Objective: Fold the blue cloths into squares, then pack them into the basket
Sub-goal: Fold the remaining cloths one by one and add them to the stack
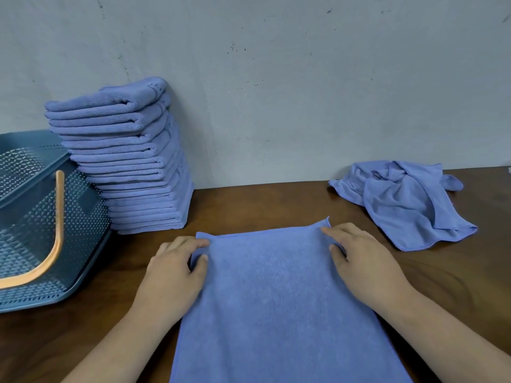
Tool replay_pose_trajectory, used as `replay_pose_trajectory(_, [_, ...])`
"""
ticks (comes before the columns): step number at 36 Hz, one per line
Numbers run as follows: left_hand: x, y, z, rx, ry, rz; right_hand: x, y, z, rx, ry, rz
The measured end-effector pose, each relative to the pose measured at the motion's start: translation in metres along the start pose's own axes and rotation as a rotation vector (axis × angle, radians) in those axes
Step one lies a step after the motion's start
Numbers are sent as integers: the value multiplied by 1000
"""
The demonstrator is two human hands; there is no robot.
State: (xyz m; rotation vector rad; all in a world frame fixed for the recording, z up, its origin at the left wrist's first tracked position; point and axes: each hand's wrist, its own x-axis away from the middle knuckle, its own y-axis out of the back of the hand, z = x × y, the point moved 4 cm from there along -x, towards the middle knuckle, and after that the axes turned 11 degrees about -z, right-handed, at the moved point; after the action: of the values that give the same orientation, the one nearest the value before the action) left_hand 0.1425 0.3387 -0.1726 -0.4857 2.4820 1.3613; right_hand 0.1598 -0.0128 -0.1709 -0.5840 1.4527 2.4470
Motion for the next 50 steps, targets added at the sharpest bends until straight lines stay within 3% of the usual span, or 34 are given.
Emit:
replay_pose_trajectory(6, [0,1,-5,-73,-34,-7,-3,4,-2,73,20,-97])
replay_pose_trajectory(12, [-1,1,0,-18,14,-6,-3,-2,-4,259,-46,82])
replay_pose_trajectory(21, [0,3,-4,-75,65,-9,-2,5,-7,149,-62,-50])
replay_pose_trajectory(25, [1,8,-5,-7,107,-65,0,19,5,-12,129,-144])
replay_pose_trajectory(28, [9,19,-15,-67,23,-143,9,20,25,-137,239,-14])
replay_pose_trajectory(30, [20,26,-36,-52,-99,-173,18,11,32,-98,265,152])
replay_pose_trajectory(32, [36,25,-62,-1,-262,-79,24,0,32,30,290,311])
replay_pose_trajectory(34, [54,10,-81,-5,-387,146,25,-4,30,108,276,390])
replay_pose_trajectory(37, [63,-9,-76,-143,-414,381,21,-5,27,168,222,415])
replay_pose_trajectory(42, [35,-6,-45,-263,-280,386,16,-6,25,197,163,423])
replay_pose_trajectory(50, [28,-5,-39,-240,-152,396,16,-4,28,183,136,434])
